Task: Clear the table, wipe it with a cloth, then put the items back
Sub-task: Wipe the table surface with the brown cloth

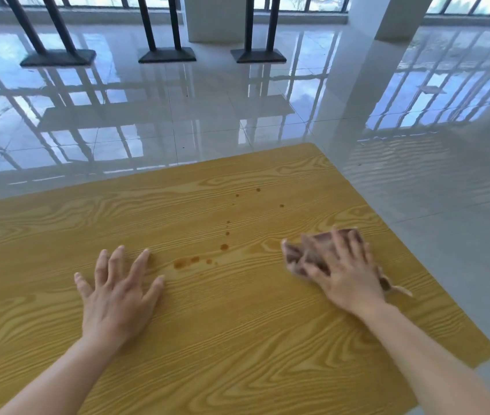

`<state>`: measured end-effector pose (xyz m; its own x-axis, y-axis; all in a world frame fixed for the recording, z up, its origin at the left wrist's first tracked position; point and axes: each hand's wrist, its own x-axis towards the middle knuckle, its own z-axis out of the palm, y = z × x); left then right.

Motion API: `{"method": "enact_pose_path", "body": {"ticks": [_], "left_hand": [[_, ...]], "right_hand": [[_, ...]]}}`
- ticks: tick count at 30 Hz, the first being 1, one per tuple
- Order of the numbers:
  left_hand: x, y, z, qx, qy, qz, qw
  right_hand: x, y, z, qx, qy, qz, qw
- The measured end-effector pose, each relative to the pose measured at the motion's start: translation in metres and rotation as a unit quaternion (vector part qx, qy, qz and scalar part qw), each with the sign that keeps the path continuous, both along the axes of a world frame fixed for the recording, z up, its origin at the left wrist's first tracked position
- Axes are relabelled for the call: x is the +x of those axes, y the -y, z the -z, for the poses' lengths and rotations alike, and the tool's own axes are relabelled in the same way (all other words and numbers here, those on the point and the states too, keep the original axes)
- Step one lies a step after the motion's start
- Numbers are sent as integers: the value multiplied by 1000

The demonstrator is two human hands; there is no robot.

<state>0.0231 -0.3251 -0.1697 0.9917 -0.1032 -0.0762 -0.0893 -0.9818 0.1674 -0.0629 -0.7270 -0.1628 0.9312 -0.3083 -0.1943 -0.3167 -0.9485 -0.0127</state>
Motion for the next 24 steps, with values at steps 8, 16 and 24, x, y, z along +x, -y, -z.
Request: {"method": "enact_pose_path", "body": {"ticks": [8,16,24], "left_hand": [[7,-3,6,45,-27,0,999],[8,-4,8,53,-25,4,998],[6,-4,7,46,-25,2,999]], "right_hand": [[67,-33,4,52,-2,38,998],[45,-48,0,22,10,-64,998],[151,-20,-3,74,-22,51,996]]}}
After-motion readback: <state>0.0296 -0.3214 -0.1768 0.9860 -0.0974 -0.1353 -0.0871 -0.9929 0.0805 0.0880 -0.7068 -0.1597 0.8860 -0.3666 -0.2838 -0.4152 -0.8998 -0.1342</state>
